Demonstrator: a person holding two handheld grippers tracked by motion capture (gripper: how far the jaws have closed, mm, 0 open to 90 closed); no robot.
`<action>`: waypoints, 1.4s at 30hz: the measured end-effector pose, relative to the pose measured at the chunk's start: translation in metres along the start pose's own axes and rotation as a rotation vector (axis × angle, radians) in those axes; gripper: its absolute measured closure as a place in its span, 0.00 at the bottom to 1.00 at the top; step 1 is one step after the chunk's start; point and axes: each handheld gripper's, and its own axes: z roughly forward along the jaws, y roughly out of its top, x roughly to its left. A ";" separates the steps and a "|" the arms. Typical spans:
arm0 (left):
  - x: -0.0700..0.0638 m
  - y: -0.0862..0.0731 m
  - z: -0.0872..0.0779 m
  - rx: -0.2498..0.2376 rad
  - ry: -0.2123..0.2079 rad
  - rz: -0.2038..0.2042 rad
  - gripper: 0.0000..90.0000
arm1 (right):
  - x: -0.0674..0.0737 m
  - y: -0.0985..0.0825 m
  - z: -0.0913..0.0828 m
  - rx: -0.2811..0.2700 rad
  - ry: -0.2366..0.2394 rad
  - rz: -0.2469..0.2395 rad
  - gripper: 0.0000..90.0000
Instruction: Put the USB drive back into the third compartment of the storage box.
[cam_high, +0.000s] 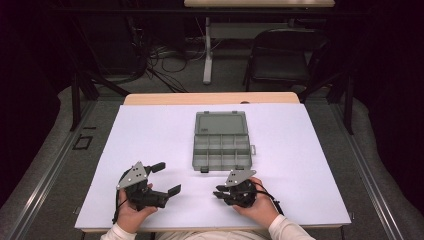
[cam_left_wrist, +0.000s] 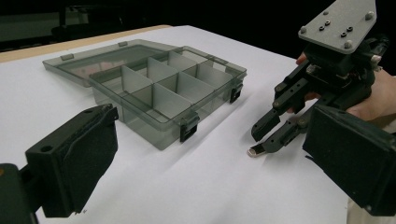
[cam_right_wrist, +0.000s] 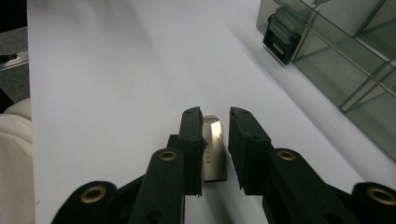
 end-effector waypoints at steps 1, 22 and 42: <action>0.000 0.000 0.000 0.001 0.000 0.000 0.03 | 0.000 0.000 0.000 0.001 0.000 0.000 0.84; 0.001 0.000 0.000 0.008 -0.004 0.001 0.03 | 0.001 -0.001 0.003 0.021 -0.005 -0.022 0.88; 0.001 0.000 0.000 0.009 -0.001 0.001 0.03 | 0.001 0.001 0.000 0.012 -0.006 -0.023 0.88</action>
